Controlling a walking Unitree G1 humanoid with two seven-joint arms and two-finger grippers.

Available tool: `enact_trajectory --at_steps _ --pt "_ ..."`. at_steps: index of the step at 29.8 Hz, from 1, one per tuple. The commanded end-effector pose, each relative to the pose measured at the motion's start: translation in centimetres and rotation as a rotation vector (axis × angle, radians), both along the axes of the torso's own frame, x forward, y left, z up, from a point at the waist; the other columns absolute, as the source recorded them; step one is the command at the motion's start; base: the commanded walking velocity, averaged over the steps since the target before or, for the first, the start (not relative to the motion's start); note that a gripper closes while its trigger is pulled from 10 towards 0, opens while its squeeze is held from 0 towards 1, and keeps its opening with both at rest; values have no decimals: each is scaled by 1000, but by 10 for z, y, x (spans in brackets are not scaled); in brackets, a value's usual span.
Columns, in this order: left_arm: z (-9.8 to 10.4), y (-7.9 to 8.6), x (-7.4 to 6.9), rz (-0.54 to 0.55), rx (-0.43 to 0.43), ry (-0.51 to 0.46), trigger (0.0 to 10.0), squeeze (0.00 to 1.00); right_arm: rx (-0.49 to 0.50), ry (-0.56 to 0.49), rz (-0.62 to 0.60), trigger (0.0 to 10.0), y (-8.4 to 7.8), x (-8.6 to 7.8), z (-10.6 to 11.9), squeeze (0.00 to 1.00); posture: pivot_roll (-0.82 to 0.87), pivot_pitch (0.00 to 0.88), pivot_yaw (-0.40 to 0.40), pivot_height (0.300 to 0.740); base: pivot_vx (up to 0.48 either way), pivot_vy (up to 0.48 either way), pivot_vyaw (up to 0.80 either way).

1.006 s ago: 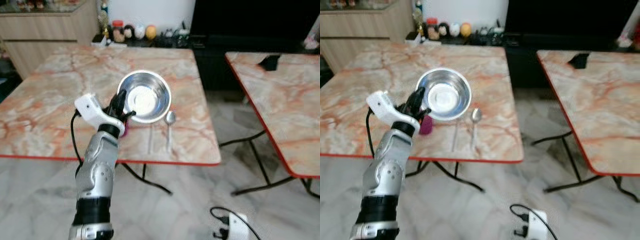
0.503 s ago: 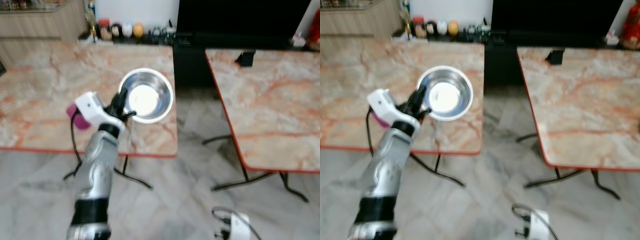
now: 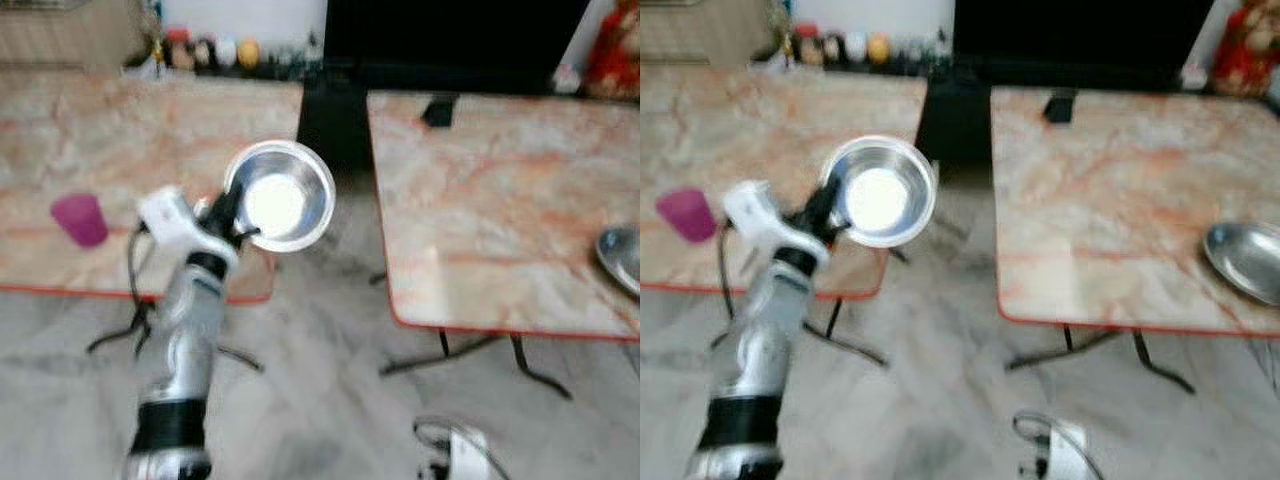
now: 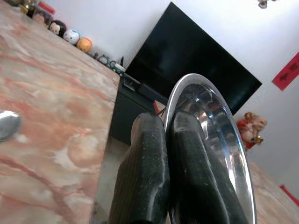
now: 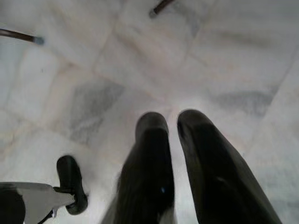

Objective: Setting the table

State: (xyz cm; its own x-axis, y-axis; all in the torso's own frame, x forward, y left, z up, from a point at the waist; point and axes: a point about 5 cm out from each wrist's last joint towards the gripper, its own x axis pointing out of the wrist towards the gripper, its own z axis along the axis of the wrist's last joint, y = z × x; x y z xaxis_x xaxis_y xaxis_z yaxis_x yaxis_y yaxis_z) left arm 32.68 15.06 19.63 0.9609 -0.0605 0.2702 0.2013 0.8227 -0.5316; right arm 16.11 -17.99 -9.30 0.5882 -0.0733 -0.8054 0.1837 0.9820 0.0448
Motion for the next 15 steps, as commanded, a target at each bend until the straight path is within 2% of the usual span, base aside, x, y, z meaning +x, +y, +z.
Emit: enact_trajectory --at_steps 1,15 --pt "6 -9 1 -29 1 -20 10000 0 -21 4 -13 10000 -10 -2 0 0 45 0 -22 740 0 -382 0" --pt "3 -9 1 -24 -4 -4 10000 0 -30 0 -26 10000 -19 -2 2 0 36 0 -28 740 0 -383 0"
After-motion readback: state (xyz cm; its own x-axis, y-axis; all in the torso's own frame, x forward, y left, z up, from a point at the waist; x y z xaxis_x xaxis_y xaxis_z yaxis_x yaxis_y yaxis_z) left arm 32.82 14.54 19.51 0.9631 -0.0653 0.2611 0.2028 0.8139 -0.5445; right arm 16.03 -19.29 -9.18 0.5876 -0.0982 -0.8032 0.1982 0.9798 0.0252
